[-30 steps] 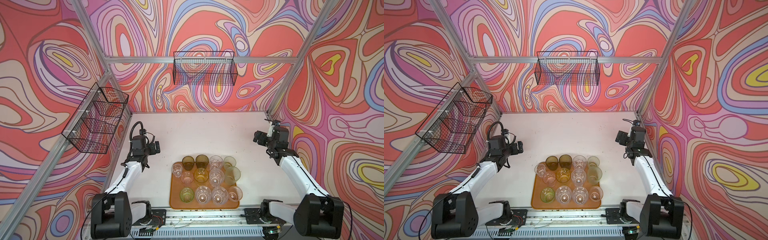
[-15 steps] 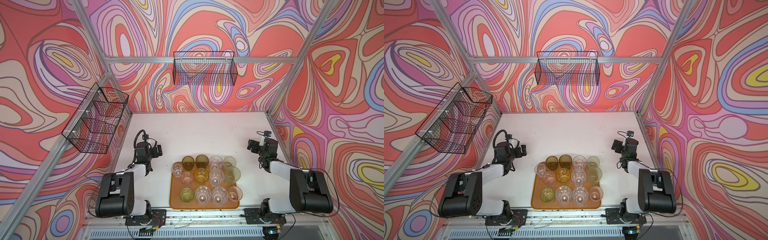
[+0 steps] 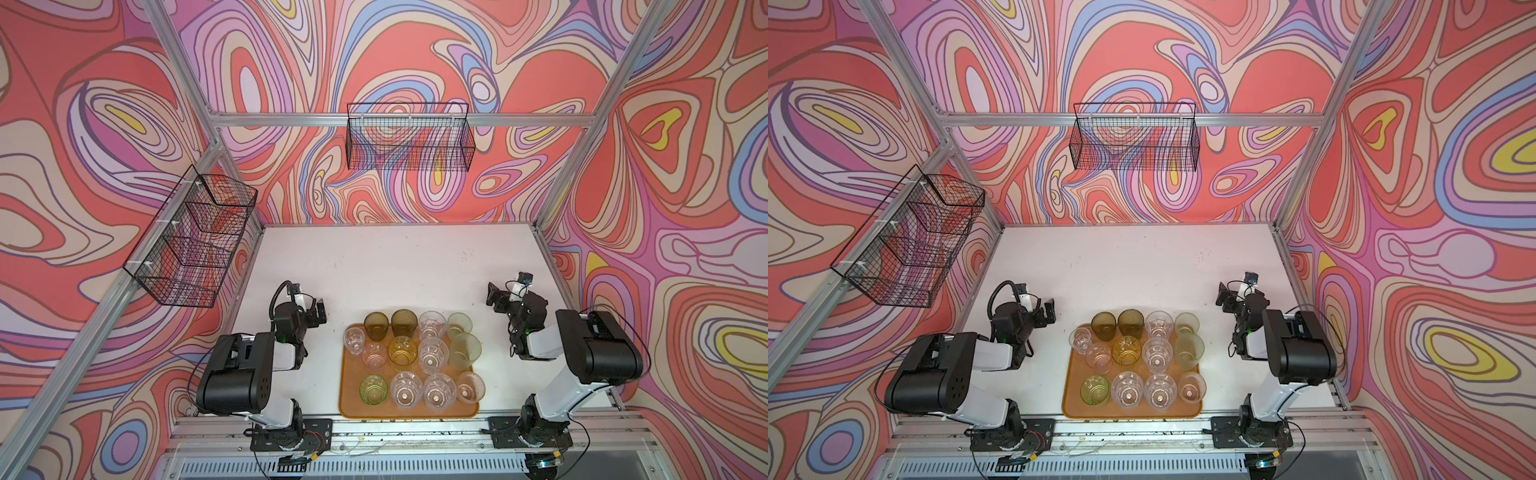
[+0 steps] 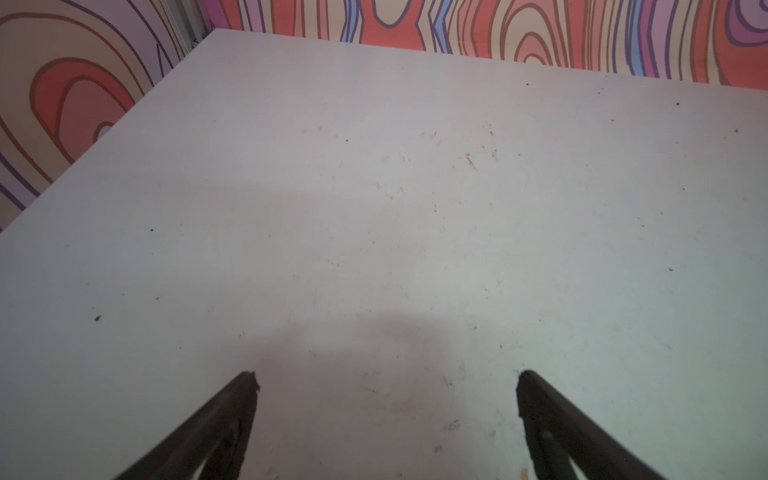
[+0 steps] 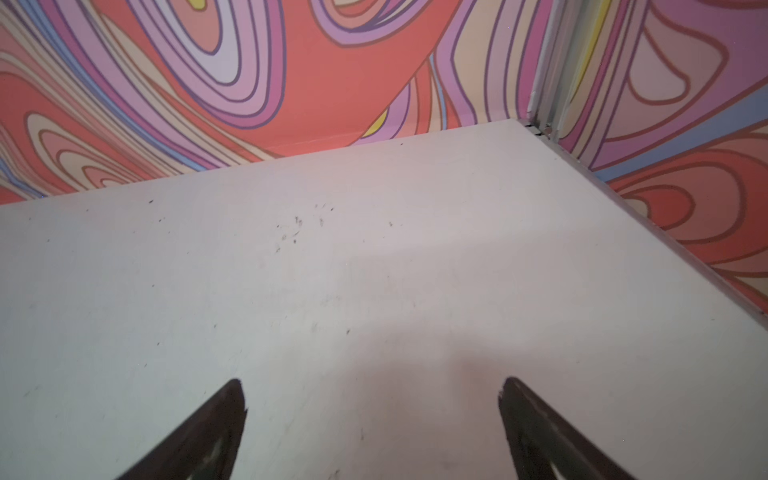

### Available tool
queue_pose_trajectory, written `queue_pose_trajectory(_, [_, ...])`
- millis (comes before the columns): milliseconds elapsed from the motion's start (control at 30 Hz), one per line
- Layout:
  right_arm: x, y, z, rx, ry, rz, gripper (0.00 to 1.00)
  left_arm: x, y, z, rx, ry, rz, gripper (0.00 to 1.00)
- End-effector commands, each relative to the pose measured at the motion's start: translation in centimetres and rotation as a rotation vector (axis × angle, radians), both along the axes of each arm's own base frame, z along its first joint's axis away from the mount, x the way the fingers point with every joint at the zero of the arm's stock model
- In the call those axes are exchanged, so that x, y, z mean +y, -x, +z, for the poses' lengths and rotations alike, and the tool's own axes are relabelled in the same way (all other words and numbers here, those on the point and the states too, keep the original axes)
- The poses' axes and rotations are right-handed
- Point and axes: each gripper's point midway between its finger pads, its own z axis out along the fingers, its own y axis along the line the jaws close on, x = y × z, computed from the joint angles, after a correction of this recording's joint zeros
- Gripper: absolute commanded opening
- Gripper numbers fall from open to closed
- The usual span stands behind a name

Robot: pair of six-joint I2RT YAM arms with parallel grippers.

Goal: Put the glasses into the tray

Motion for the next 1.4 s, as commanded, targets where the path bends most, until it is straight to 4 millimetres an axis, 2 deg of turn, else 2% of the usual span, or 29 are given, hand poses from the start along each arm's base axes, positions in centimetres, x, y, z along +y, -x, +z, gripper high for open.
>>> queue_pose_trajectory(0, [2.0, -2.5, 2.3, -0.054, 0.1, 0.074, 0.98, 0.3, -1.9, 2.1, -0.031, -0.046, 0.029, 1.0])
queue_pose_trajectory(67, [-0.1, -3.5, 1.3, 0.013, 0.065, -0.049, 0.98, 0.3, -2.1, 2.3, -0.07, -0.052, 0.033, 1.0])
queue_pose_trajectory(100, [-0.4, -3.4, 1.3, 0.021, 0.058, -0.054, 0.98, 0.4, -2.0, 2.1, -0.051, -0.05, 0.037, 1.0])
queue_pose_trajectory(167, [-0.4, -3.4, 1.3, 0.016, 0.058, -0.056, 0.98, 0.4, -2.0, 2.2, -0.047, -0.049, 0.041, 1.0])
queue_pose_trajectory(233, [-0.4, -3.4, 1.3, 0.012, 0.057, -0.056, 0.98, 1.7, -1.6, 2.7, -0.075, -0.105, 0.153, 1.0])
queue_pose_trajectory(300, [-0.5, -3.3, 1.5, 0.006, 0.064, -0.06, 0.98, 1.6, -1.6, 2.5, -0.059, -0.125, 0.168, 1.0])
queue_pose_trajectory(500, [-0.5, -3.2, 1.5, 0.004, 0.065, -0.06, 0.98, 1.5, -1.6, 2.7, -0.069, -0.126, 0.159, 1.0])
queue_pose_trajectory(633, [-0.5, -3.2, 1.5, 0.005, 0.066, -0.059, 0.98, 0.4, -2.0, 2.4, -0.051, -0.126, 0.088, 1.0])
queue_pose_trajectory(1367, [-0.5, -3.3, 1.5, 0.005, 0.066, -0.06, 0.98, 0.4, -1.9, 2.4, -0.057, -0.126, 0.09, 1.0])
